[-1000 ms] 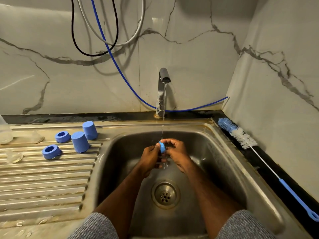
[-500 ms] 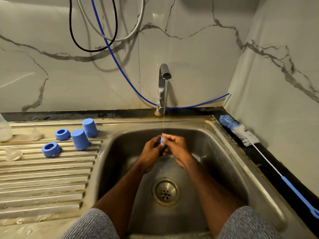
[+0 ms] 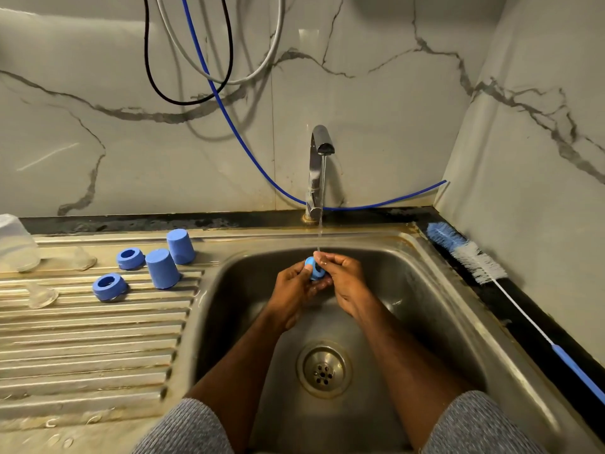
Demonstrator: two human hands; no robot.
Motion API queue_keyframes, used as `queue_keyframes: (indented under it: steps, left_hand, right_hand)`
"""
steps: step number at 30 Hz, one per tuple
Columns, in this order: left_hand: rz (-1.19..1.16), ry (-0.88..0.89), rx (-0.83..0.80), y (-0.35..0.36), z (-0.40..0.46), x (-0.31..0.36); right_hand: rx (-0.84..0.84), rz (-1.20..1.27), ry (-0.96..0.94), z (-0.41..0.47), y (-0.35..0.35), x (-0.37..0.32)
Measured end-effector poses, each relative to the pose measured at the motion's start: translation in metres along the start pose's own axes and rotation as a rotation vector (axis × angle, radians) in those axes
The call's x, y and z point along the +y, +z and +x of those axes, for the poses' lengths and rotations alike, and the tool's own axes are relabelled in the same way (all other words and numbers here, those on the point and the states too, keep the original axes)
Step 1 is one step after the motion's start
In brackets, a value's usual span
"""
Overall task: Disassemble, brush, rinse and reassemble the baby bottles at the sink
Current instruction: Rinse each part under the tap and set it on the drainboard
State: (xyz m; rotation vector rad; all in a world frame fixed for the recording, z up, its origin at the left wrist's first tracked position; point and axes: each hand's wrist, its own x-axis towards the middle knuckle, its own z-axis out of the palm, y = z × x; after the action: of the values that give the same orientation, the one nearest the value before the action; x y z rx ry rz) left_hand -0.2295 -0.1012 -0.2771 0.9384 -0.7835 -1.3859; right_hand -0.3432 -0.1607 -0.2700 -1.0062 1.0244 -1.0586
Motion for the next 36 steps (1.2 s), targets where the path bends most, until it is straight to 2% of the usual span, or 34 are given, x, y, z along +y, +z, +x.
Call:
queue_keyframes:
  steps: [3,7,16,18,21,24,26,28,30,32,34,36]
  left_hand:
    - [-0.157,-0.072,0.044,0.0,0.001,0.003]
    - [-0.275,-0.132,0.067,0.007,-0.001,0.009]
    - [-0.178,-0.113,0.06,0.012,0.0,0.005]
    - [-0.212,-0.122,0.07,0.015,0.0,0.006]
    - [-0.293,-0.141,0.089,0.019,0.001,0.007]
    - [-0.304,-0.159,0.12,0.019,0.002,0.007]
    - [-0.256,-0.142,0.124,0.018,0.003,0.006]
    - [-0.198,-0.108,0.096,0.018,0.001,0.005]
    - [-0.167,-0.089,0.062,0.017,0.001,0.002]
    - [-0.173,-0.086,0.061,0.016,0.001,0.0]
    - [-0.209,-0.09,0.074,0.015,0.003,0.0]
    - [-0.266,-0.101,0.103,0.017,0.003,0.003]
  right_hand:
    - [-0.093,-0.02,-0.05,0.003,-0.006,0.005]
    - [-0.109,0.036,-0.063,0.0,-0.005,0.002]
    - [0.18,-0.123,-0.069,0.003,0.009,0.006]
    - [0.134,-0.089,-0.04,0.005,0.005,0.001]
    - [-0.07,0.048,-0.009,0.007,-0.008,-0.008]
    - [-0.157,-0.009,-0.037,0.006,-0.014,-0.008]
    - [-0.092,-0.105,-0.063,0.005,-0.009,-0.003]
    - [0.042,-0.189,-0.078,0.004,0.002,0.002]
    - [0.177,-0.231,-0.091,0.002,0.012,0.003]
    - [0.241,-0.217,-0.073,0.003,0.016,0.001]
    - [0.208,-0.161,-0.014,0.007,0.013,-0.003]
    - [0.087,-0.066,0.042,0.011,0.007,-0.006]
